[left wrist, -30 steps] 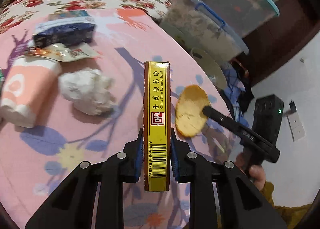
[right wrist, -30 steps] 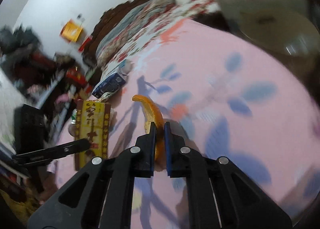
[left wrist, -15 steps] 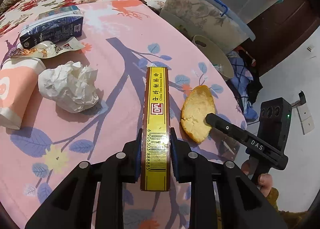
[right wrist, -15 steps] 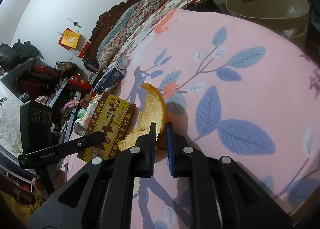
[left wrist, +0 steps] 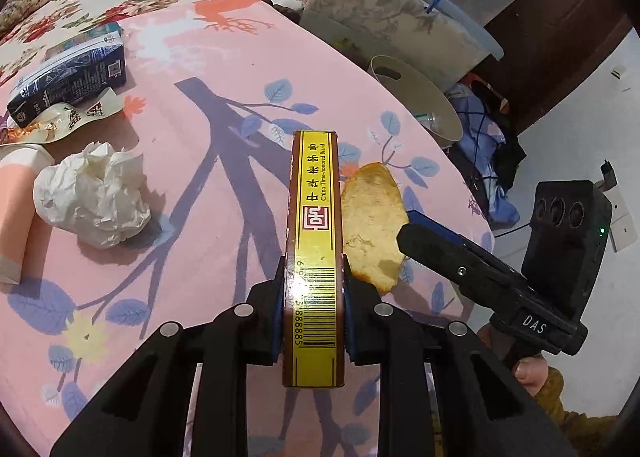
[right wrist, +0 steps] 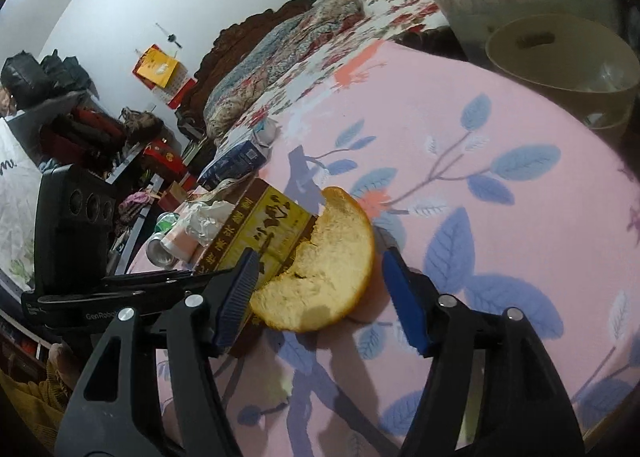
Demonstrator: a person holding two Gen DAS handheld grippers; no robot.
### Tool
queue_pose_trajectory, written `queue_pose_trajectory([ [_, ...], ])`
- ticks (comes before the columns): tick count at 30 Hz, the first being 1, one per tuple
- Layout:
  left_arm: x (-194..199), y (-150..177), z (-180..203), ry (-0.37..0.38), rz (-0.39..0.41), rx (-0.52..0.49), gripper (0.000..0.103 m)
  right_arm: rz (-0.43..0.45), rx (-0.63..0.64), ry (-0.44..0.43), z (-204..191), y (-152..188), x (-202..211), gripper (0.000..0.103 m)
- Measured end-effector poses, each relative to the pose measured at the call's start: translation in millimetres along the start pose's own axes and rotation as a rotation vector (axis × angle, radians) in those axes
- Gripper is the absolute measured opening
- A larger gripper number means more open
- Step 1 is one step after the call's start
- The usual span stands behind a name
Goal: Collect trash
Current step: 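Carry box and chip to the beige wastebasket and open both grippers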
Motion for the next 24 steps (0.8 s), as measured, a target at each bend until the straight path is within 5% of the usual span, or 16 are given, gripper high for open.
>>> queue_pose_trajectory([
  [3, -1, 0, 0, 0.002, 0.001, 0.002, 0.021, -0.027, 0.011, 0.009, -3, -1, -12, 0.051],
  [5, -1, 0, 1, -0.006, 0.003, -0.002, 0.021, -0.045, 0.001, 0.034, 2, -2, -20, 0.029],
  [8, -1, -2, -1, -0.008, -0.003, 0.001, 0.021, -0.038, -0.034, 0.032, 14, -4, -18, 0.010],
  [17, -21, -60, 36, 0.096, -0.020, -0.065, 0.021, 0.145, -0.123, 0.093, 66, -51, 35, 0.008],
  [24, -83, -169, 97, 0.121, -0.044, -0.187, 0.021, 0.313, -0.231, 0.206, 136, -124, 76, 0.008],
])
Point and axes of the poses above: each gripper's, at about its wrist camera, not at the fingertips, and x roughly against the way its jaws point, z to its right, y to its underside, the point moved 1 cm from there along -x, roughly the way its jaws point, and after that the axes turned 6 degrees about -x, right-handed, at the moved point
